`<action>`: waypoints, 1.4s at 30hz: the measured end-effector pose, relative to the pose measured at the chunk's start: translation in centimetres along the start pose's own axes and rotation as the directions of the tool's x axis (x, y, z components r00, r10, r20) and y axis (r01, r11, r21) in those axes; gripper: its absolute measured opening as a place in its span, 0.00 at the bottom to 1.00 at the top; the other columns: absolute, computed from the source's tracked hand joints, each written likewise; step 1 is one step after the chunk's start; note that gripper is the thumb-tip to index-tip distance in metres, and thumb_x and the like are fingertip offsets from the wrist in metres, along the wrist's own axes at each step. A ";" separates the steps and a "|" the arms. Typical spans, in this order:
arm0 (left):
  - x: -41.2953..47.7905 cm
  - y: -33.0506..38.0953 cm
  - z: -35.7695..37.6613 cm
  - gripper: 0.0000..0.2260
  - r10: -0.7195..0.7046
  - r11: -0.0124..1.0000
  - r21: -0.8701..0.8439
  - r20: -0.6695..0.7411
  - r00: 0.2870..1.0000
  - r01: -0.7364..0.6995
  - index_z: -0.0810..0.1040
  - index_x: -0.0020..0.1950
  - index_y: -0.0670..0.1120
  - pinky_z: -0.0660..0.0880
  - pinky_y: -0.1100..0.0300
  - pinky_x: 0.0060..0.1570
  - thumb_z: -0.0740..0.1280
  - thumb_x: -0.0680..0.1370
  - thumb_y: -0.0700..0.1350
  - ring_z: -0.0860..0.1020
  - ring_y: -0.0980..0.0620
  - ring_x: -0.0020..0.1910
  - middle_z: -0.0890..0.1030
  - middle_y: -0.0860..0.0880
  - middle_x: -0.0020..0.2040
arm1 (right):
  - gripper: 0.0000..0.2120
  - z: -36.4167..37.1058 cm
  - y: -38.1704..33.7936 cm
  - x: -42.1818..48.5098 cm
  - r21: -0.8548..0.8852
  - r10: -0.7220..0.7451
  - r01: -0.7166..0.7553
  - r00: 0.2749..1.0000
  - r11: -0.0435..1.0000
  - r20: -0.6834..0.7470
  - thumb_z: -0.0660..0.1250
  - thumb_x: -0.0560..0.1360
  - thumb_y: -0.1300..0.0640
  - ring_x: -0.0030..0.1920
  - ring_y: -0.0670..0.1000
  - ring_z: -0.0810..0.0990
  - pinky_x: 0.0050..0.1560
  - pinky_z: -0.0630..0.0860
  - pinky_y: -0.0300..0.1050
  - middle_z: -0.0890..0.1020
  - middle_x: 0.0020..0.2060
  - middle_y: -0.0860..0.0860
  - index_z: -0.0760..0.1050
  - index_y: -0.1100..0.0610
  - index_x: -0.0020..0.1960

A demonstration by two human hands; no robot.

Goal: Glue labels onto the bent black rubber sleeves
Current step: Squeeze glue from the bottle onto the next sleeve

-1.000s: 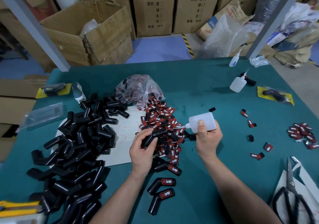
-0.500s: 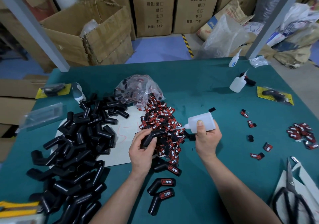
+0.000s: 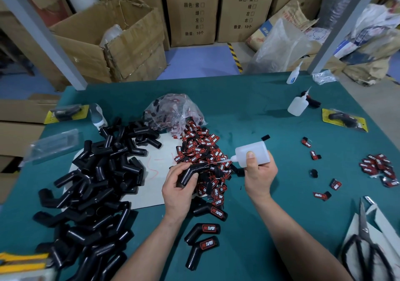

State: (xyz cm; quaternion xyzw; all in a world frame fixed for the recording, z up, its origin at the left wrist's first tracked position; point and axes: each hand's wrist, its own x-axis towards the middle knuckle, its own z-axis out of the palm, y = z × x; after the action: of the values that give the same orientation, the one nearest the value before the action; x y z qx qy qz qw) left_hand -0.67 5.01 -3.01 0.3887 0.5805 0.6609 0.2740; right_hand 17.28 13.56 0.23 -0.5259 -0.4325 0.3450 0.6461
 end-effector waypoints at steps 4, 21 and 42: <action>-0.1 0.3 0.1 0.17 0.001 1.000 -0.012 0.000 1.000 -0.001 0.84 0.55 0.60 0.73 0.66 0.62 0.75 0.74 0.39 0.81 0.55 0.59 0.84 0.57 0.56 | 0.11 0.1 0.1 -0.3 -0.008 -0.011 0.011 1.000 1.000 0.018 0.69 0.70 0.43 0.32 0.39 0.74 0.34 0.71 0.33 0.78 0.32 0.37 0.72 0.49 0.39; -0.2 0.5 0.1 0.19 -0.032 0.999 0.019 0.015 0.999 0.032 0.84 0.56 0.54 0.74 0.66 0.62 0.76 0.74 0.31 0.82 0.54 0.58 0.84 0.56 0.55 | 0.12 -0.1 0.0 -0.6 -0.023 0.012 -0.011 1.000 1.000 0.025 0.69 0.70 0.42 0.33 0.42 0.74 0.35 0.72 0.43 0.77 0.31 0.42 0.73 0.49 0.39; -0.1 0.1 0.1 0.16 -0.003 1.000 0.014 -0.001 1.000 0.003 0.84 0.55 0.64 0.74 0.65 0.62 0.75 0.73 0.45 0.82 0.53 0.58 0.84 0.57 0.55 | 0.13 0.1 -0.5 -1.0 -0.061 -0.012 0.014 0.999 0.998 0.034 0.68 0.69 0.41 0.33 0.41 0.74 0.36 0.72 0.40 0.76 0.33 0.46 0.73 0.50 0.39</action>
State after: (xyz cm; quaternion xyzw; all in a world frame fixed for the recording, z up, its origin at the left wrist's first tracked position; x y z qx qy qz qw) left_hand -0.58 4.98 -2.88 0.3894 0.5860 0.6566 0.2717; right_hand 16.84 12.56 0.57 -0.5368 -0.4571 0.3361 0.6245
